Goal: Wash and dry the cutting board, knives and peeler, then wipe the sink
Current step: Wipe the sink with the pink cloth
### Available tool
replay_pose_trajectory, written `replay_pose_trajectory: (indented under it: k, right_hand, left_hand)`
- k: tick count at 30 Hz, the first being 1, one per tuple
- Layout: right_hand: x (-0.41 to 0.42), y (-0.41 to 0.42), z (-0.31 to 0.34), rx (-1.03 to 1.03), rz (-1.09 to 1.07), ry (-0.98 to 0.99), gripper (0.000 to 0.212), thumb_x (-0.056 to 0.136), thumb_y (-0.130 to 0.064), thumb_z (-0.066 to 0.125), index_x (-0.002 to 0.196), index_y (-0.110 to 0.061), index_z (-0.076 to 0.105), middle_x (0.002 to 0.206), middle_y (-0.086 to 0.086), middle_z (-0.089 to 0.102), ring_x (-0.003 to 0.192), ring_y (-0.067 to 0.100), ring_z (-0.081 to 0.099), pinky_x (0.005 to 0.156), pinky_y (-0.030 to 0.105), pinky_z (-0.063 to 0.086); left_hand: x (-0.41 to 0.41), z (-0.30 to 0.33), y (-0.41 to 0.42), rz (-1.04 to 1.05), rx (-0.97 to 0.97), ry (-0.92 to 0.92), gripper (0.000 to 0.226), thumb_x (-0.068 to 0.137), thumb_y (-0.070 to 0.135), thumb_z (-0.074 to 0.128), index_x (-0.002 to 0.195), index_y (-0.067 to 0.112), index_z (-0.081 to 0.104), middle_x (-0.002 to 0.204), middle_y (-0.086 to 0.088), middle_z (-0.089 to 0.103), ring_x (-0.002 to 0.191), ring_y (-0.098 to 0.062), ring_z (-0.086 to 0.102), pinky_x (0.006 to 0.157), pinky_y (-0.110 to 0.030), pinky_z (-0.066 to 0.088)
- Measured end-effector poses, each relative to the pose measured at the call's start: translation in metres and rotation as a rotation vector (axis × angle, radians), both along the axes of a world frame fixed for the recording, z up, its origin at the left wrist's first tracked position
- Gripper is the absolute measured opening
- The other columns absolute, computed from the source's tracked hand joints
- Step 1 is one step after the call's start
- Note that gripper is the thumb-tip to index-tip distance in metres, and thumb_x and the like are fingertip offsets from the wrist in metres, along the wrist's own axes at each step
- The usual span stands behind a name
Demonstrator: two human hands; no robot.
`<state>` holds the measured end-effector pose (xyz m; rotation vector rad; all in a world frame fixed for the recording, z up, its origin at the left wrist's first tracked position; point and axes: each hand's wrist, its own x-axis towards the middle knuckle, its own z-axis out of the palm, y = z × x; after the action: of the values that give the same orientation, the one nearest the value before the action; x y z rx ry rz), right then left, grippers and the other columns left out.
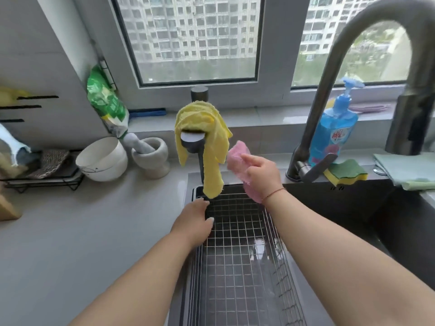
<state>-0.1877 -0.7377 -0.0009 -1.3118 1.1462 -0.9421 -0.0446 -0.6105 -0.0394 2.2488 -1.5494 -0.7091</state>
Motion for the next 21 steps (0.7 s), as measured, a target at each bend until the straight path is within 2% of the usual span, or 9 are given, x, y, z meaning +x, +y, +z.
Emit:
replay_pose_trajectory:
  k: [2, 5, 7, 9, 10, 12, 15, 17, 21]
  right_hand:
    - [0.017, -0.02, -0.005, -0.146, 0.069, 0.183, 0.049, 0.08, 0.003, 0.045, 0.119, -0.018, 0.067, 0.112, -0.002, 0.063, 0.102, 0.017, 0.06, 0.092, 0.032, 0.052]
    - [0.042, -0.042, -0.019, -0.356, 0.333, 0.591, 0.027, 0.089, -0.01, 0.048, 0.107, -0.02, 0.066, 0.104, -0.002, 0.063, 0.096, 0.02, 0.056, 0.078, 0.027, 0.046]
    - [0.058, -0.048, -0.033, -0.474, 0.542, 0.842, 0.034, 0.093, -0.01, 0.045, 0.127, -0.015, 0.052, 0.119, 0.006, 0.06, 0.108, 0.027, 0.055, 0.088, 0.034, 0.046]
    - [0.069, -0.049, -0.043, -0.474, 0.624, 0.995, 0.045, 0.094, -0.01, 0.042, 0.139, -0.011, 0.038, 0.132, 0.012, 0.051, 0.125, 0.03, 0.046, 0.102, 0.04, 0.038]
    - [0.07, -0.051, -0.049, -0.472, 0.623, 1.033, 0.045, 0.095, -0.012, 0.041, 0.14, -0.011, 0.037, 0.136, 0.013, 0.047, 0.13, 0.03, 0.04, 0.105, 0.041, 0.033]
    - [0.067, -0.056, -0.057, -0.48, 0.651, 1.043, 0.045, 0.1, -0.025, 0.033, 0.144, -0.017, 0.035, 0.149, 0.009, 0.036, 0.14, 0.029, 0.025, 0.113, 0.045, 0.021]
    - [0.054, -0.065, -0.068, -0.427, 0.67, 1.046, 0.056, 0.1, -0.046, 0.014, 0.152, -0.026, 0.021, 0.16, 0.002, 0.015, 0.148, 0.021, 0.006, 0.12, 0.041, 0.007]
    - [0.043, -0.067, -0.068, -0.417, 0.595, 1.038, 0.056, 0.101, -0.049, 0.012, 0.151, -0.028, 0.024, 0.16, 0.002, 0.014, 0.148, 0.018, 0.005, 0.119, 0.038, 0.006]
    - [0.011, -0.072, -0.064, -0.449, 0.48, 1.142, 0.048, 0.103, -0.035, 0.018, 0.15, -0.028, 0.022, 0.159, 0.009, 0.017, 0.147, 0.025, 0.013, 0.12, 0.039, 0.005]
  left_hand:
    - [-0.001, -0.004, -0.02, -0.018, -0.011, -0.023, 0.044, 0.094, 0.024, 0.052, 0.137, 0.019, 0.044, 0.135, -0.002, 0.05, 0.123, -0.024, 0.051, 0.096, -0.031, 0.041]
    - [-0.006, -0.016, -0.047, -0.034, 0.007, -0.024, 0.049, 0.095, 0.027, 0.05, 0.142, 0.022, 0.039, 0.136, -0.005, 0.048, 0.118, -0.026, 0.053, 0.091, -0.028, 0.041]
    - [-0.006, -0.025, -0.057, -0.013, 0.021, 0.01, 0.049, 0.095, 0.024, 0.047, 0.143, 0.026, 0.037, 0.123, -0.003, 0.052, 0.102, -0.023, 0.056, 0.078, -0.022, 0.041]
    - [-0.003, -0.038, -0.067, 0.023, 0.047, 0.042, 0.051, 0.093, 0.023, 0.045, 0.143, 0.028, 0.035, 0.115, 0.0, 0.053, 0.09, -0.018, 0.052, 0.071, -0.021, 0.037]
    - [-0.001, -0.043, -0.07, 0.035, 0.066, 0.039, 0.052, 0.092, 0.026, 0.044, 0.143, 0.028, 0.035, 0.12, -0.001, 0.055, 0.094, -0.019, 0.053, 0.074, -0.022, 0.037]
    - [0.003, -0.055, -0.076, 0.02, 0.081, -0.021, 0.061, 0.083, 0.033, 0.043, 0.142, 0.032, 0.031, 0.138, -0.002, 0.05, 0.117, -0.021, 0.052, 0.09, -0.024, 0.041]
    - [0.004, -0.072, -0.084, -0.018, 0.074, -0.077, 0.075, 0.076, 0.028, 0.046, 0.143, 0.044, 0.016, 0.152, 0.001, 0.035, 0.132, -0.023, 0.043, 0.108, -0.04, 0.041]
    - [0.005, -0.079, -0.089, -0.012, 0.071, -0.104, 0.079, 0.073, 0.031, 0.042, 0.144, 0.047, 0.01, 0.153, 0.0, 0.032, 0.133, -0.023, 0.043, 0.11, -0.04, 0.039]
    - [0.006, -0.09, -0.094, 0.001, 0.08, -0.159, 0.077, 0.079, 0.031, 0.036, 0.151, 0.039, 0.012, 0.16, 0.004, 0.018, 0.141, -0.021, 0.031, 0.116, -0.039, 0.03]
